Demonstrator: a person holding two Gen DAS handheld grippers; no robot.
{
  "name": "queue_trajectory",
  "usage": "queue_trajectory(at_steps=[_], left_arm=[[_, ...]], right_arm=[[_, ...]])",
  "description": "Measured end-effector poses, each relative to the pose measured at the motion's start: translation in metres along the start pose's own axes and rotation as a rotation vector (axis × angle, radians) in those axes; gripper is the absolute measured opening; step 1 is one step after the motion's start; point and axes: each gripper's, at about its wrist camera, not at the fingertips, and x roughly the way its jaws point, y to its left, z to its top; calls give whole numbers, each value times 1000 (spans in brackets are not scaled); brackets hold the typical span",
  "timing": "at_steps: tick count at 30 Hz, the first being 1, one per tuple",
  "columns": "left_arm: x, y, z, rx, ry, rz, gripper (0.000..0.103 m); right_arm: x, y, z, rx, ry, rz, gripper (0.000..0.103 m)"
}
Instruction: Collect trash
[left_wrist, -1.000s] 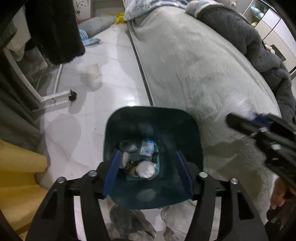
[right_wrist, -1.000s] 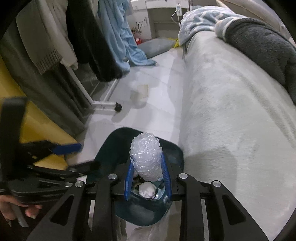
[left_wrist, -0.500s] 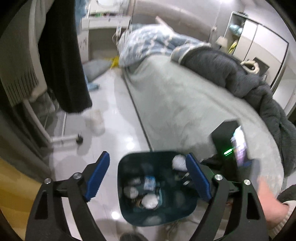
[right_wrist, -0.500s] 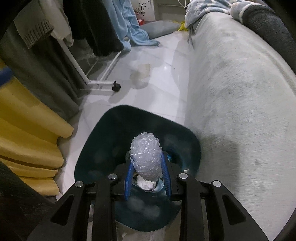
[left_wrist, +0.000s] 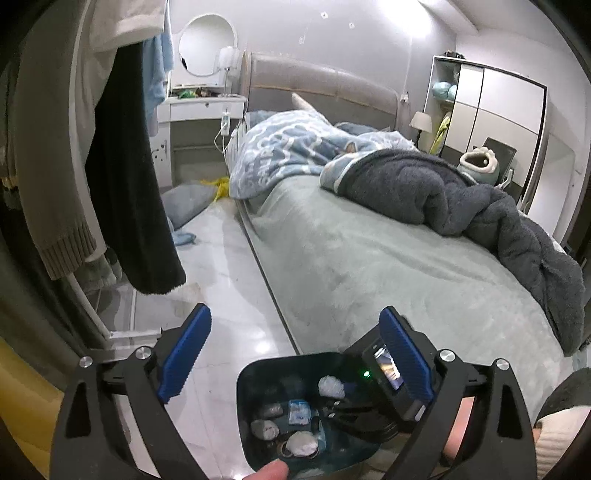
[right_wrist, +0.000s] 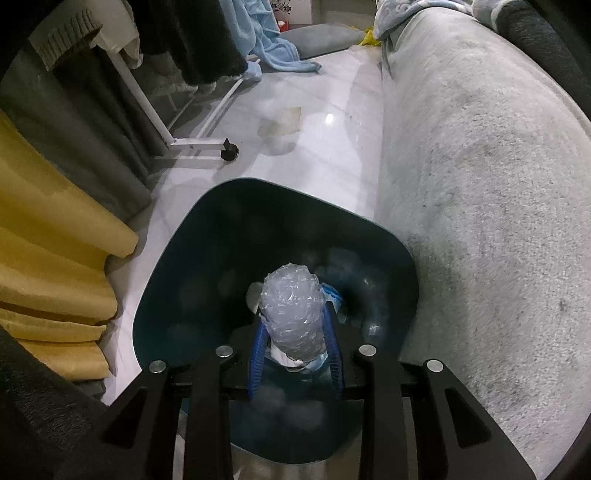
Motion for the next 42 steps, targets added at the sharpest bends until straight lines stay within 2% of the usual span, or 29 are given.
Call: queue_trajectory(at_steps=[1,3,7,9,11,15,19,29,33,42], left_arm=[[-2,-2,2,6,-10,8,94],[-7,-5,4,24,-33,27,94],[-15,-11,8,32,-67,39,96],[-19,-15,10,17,-79,31,97],[-23,-20,13,19,-93,31,98],[-34,-32,12,40,-116,27,100],[-47,-46,6,69,-137,49,100],[-70,-78,-8,68,-184,63,100],[-72,-91,-15,63,-168,68,100],[-70,-120,-23,84,-160,41,100]], right_arm=[[0,1,-1,-1,4,3,33],[0,0,-1,0,9,5,50],[-17,-1,3,17,-16,9,65],[-30,-1,6,26,-38,11,78],[-46,-2,10,42,-69,17,81],[-81,-13,9,68,-143,5,97],[-136,-49,-4,118,-267,-39,99],[-255,-105,-81,226,-523,-218,100],[-285,-106,-113,230,-586,-259,100],[-316,-133,-195,299,-693,-348,100]])
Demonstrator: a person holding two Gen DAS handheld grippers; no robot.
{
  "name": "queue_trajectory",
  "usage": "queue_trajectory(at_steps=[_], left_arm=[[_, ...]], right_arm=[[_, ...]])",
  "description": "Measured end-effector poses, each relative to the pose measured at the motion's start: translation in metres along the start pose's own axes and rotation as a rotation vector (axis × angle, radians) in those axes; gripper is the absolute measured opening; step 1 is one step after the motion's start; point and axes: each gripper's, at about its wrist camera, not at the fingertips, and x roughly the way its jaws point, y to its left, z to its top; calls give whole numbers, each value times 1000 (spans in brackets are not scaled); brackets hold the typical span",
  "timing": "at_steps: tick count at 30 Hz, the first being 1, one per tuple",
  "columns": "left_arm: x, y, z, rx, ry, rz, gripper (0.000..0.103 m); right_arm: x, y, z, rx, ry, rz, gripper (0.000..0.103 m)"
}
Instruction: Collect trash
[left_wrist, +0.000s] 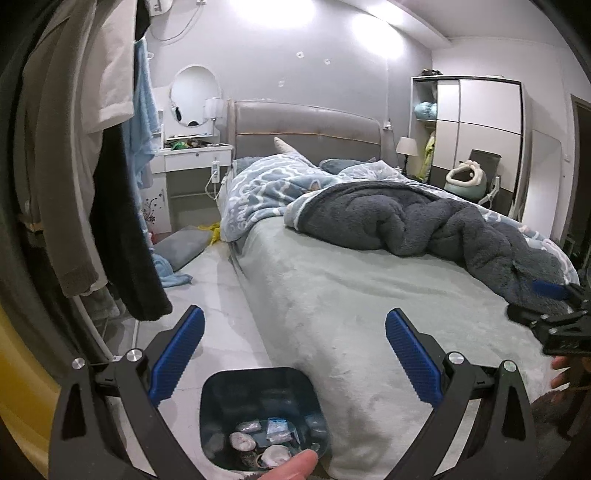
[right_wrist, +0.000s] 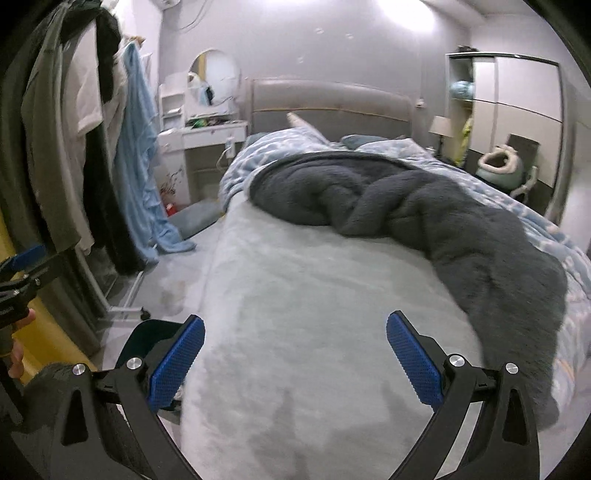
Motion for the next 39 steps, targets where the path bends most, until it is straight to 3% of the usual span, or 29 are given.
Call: queue_trajectory(at_steps=[4,12,18,39], left_arm=[[3,-12,-3,28,12,-7,100],[12,-13,-10,42,38,14,100],[15,-6,-13,15,55,12,100],[16,-8,-12,23,56,12,100]], right_arm=[[-10,-11,-14,32,-14,-20,100],[-5,-1,-21,62,-46,21,100],[-4,-13,-26,111,-55,30,100],[-7,-16,-30,88,-57,31,100]])
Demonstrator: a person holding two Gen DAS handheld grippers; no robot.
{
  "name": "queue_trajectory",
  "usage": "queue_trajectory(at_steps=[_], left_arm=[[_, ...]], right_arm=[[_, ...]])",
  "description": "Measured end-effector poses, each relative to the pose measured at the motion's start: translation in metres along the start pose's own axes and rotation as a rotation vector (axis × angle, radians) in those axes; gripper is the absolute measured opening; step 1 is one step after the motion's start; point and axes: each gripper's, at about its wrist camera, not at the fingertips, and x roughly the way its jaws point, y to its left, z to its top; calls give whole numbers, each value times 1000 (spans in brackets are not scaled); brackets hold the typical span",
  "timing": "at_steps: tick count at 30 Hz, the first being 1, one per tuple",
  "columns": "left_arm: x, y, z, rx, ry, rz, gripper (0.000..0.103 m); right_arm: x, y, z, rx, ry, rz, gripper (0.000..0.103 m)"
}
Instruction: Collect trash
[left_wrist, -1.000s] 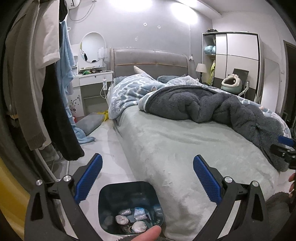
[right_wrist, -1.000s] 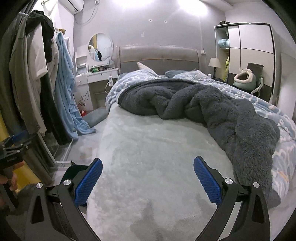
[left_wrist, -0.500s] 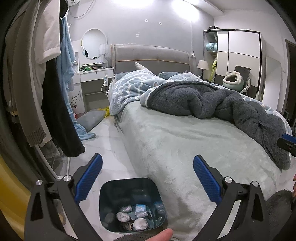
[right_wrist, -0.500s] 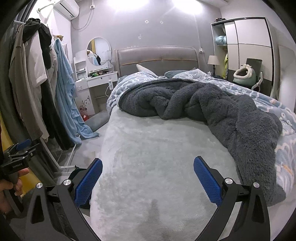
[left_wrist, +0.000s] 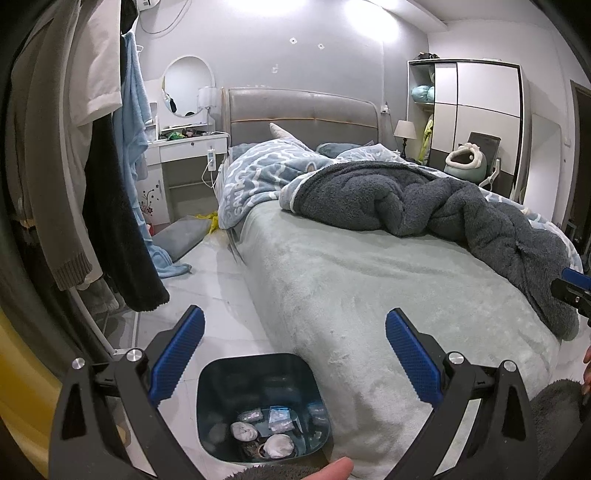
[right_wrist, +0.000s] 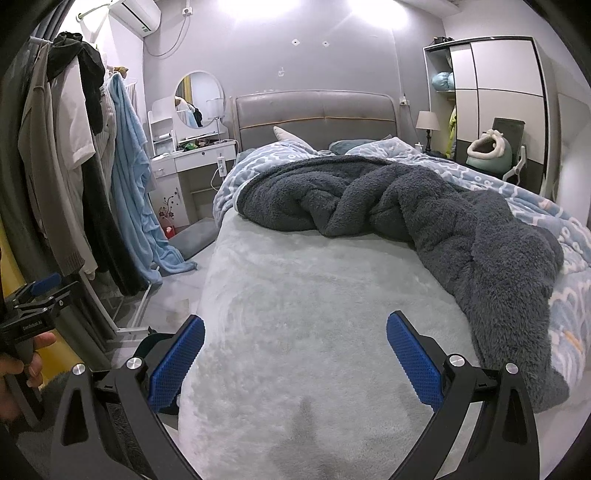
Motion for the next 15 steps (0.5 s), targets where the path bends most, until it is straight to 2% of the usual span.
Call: queue_trajectory(at_steps=[15], left_arm=[[0,1,0,-1,0,0,100]], right_arm=[[0,2,0,-2,1,-2,100]])
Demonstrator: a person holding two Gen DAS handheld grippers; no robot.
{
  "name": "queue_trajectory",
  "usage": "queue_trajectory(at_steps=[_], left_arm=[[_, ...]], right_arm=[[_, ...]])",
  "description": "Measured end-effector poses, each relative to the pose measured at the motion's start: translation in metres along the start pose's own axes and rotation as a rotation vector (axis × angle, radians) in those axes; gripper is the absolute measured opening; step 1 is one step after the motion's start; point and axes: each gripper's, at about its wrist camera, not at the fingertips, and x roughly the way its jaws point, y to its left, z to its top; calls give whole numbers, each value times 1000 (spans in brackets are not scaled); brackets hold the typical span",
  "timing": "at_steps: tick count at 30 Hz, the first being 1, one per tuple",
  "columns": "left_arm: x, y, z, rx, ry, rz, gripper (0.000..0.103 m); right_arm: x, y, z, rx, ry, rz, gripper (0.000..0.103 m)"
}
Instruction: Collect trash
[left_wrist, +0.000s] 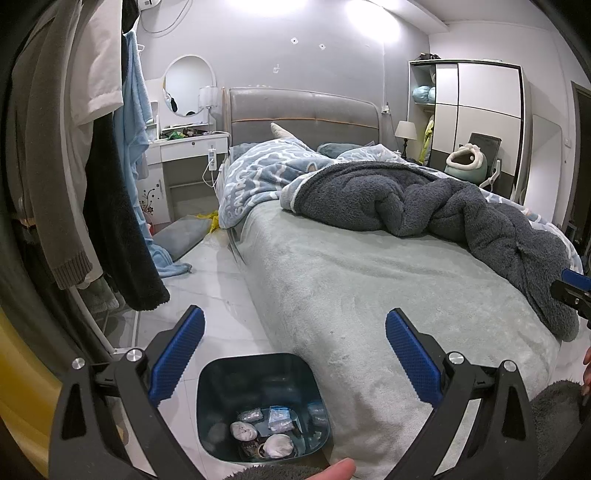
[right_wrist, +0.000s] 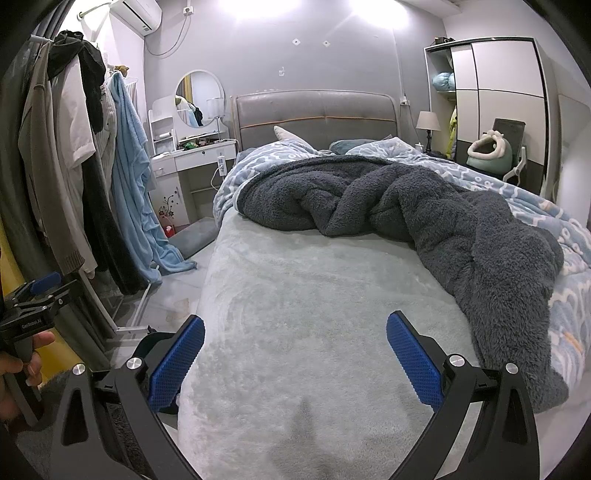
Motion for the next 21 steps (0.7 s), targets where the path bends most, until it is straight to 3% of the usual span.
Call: queue_trajectory(at_steps=[21], left_arm=[[0,1,1,-8,2,4,100]], right_arm=[[1,1,-1,1,3,-1,100]])
